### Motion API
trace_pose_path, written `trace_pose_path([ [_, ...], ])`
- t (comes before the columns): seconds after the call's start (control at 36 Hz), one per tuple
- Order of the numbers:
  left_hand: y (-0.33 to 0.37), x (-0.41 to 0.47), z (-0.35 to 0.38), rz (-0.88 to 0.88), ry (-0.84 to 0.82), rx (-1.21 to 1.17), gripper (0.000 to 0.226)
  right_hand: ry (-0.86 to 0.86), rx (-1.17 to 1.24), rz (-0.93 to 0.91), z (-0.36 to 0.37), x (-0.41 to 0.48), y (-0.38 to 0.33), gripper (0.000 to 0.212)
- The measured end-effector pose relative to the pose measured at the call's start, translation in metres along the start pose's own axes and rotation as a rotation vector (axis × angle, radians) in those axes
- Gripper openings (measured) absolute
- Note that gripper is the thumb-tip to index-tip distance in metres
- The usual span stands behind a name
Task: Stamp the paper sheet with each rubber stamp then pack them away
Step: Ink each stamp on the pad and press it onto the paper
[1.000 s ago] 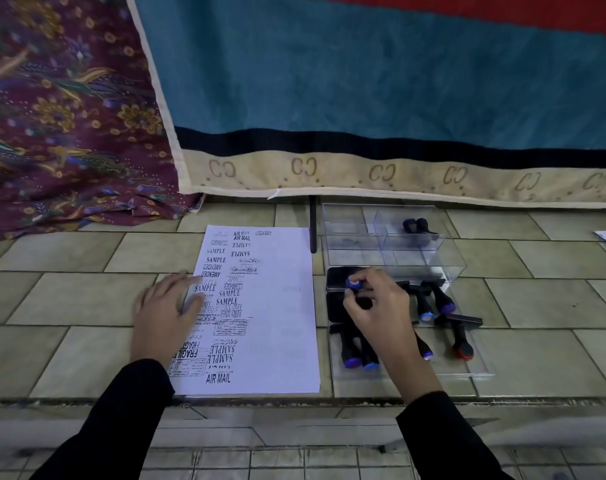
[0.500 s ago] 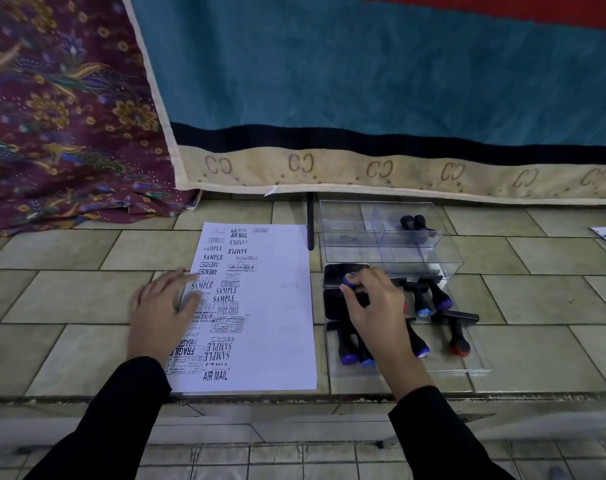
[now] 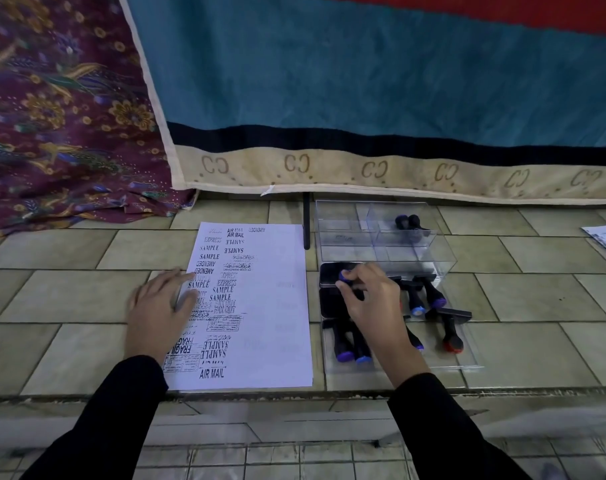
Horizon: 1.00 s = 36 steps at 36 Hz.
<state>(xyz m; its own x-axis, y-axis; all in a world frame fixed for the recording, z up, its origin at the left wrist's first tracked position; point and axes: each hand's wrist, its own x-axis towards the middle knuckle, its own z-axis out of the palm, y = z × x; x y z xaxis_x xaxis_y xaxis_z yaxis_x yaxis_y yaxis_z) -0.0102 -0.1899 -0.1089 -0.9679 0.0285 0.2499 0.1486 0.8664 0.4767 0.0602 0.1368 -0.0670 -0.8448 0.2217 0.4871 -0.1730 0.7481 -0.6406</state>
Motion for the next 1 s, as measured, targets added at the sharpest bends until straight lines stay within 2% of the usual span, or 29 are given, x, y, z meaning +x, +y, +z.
trace_pose_path([
  [0.17,-0.001,0.000,0.000,-0.003,0.003,0.001,0.042,-0.020,-0.015,-0.002,-0.003,-0.005,-0.001,0.011],
  [0.31,-0.002,0.001,0.000,0.005,0.001,-0.004,0.042,-0.002,0.070,0.013,0.002,0.017,-0.018,0.013],
  [0.42,-0.001,0.001,-0.001,0.006,0.000,-0.011,0.041,0.015,0.198,-0.010,0.030,0.051,-0.042,0.012],
  [0.53,-0.002,0.001,-0.002,0.017,-0.007,-0.004,0.041,-0.040,0.296,0.026,0.066,0.087,-0.058,0.010],
  [0.75,-0.002,0.002,-0.001,0.004,0.001,-0.008,0.040,-0.201,0.170,0.043,0.117,0.126,-0.057,0.005],
  [1.0,0.002,0.001,-0.006,0.011,-0.003,-0.010,0.041,-0.333,0.061,0.023,0.129,0.133,-0.057,0.010],
])
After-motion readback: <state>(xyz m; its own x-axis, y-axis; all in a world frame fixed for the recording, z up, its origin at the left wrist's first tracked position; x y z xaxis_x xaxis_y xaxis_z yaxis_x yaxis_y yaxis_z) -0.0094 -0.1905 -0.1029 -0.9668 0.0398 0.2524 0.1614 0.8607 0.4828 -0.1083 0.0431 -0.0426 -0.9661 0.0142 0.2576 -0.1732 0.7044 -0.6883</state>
